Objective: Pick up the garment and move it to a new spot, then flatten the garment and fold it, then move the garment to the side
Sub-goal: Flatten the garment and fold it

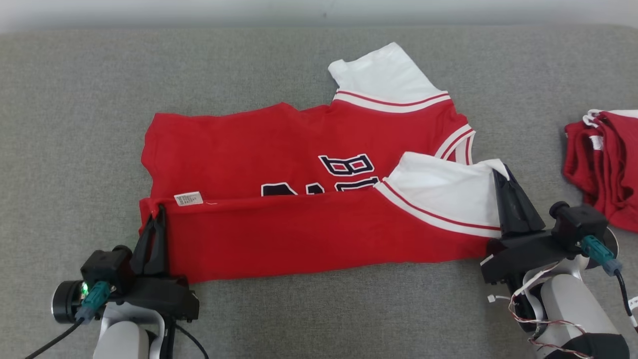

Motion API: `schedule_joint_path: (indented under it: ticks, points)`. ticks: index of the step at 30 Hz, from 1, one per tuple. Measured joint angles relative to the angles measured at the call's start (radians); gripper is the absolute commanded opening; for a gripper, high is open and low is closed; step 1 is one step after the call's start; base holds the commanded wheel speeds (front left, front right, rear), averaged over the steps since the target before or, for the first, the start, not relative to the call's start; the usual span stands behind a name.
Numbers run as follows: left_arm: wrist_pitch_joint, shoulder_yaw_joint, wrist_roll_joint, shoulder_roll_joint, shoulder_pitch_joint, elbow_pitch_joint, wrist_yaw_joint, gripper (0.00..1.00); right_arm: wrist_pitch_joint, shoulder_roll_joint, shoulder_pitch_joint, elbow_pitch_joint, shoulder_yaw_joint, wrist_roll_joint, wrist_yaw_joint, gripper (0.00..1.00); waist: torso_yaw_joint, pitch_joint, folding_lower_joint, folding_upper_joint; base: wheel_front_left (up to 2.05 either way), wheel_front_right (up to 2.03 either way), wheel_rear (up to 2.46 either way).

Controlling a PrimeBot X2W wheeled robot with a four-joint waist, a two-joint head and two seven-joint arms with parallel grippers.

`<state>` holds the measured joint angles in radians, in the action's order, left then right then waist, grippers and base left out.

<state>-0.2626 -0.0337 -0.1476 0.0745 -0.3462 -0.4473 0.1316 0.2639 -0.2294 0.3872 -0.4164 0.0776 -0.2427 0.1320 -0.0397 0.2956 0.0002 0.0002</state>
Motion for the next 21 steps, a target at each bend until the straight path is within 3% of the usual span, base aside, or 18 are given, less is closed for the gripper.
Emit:
schedule_joint_path:
  ticks: [7, 8, 9, 10, 21]
  points:
    - [0.0, 0.009, 0.0, -0.003, -0.038, -0.037, 0.0, 0.0, 0.0, 0.009, 0.03, -0.044, -0.009, 0.016, 0.0, 0.0, 0.011, 0.039, 0.0, 0.0, 0.0, 0.0, 0.0]
    - [0.0, 0.007, 0.003, -0.004, -0.041, -0.041, 0.0, 0.2, 0.0, 0.013, 0.032, -0.051, -0.013, 0.018, 0.0, 0.0, 0.012, 0.042, 0.0, 0.0, 0.0, 0.0, 0.0]
    - [0.0, 0.002, 0.006, -0.004, -0.042, -0.046, 0.0, 0.31, 0.0, 0.017, 0.035, -0.053, -0.021, 0.018, 0.0, 0.31, 0.012, 0.044, -0.0001, 0.0, 0.0, 0.0, 0.0]
    - [0.0, 0.002, 0.006, -0.004, -0.042, -0.046, 0.0, 0.98, 0.0, 0.017, 0.035, -0.053, -0.021, 0.018, 0.0, 1.0, 0.012, 0.044, -0.0001, 0.0, 0.0, 0.0, 0.0]
    - [0.0, -0.076, 0.039, -0.021, 0.003, 0.014, -0.036, 1.0, 0.0, 0.075, -0.01, 0.025, -0.148, 0.079, 0.0, 1.0, 0.017, 0.013, -0.0002, -0.0001, 0.0, 0.0, 0.0]
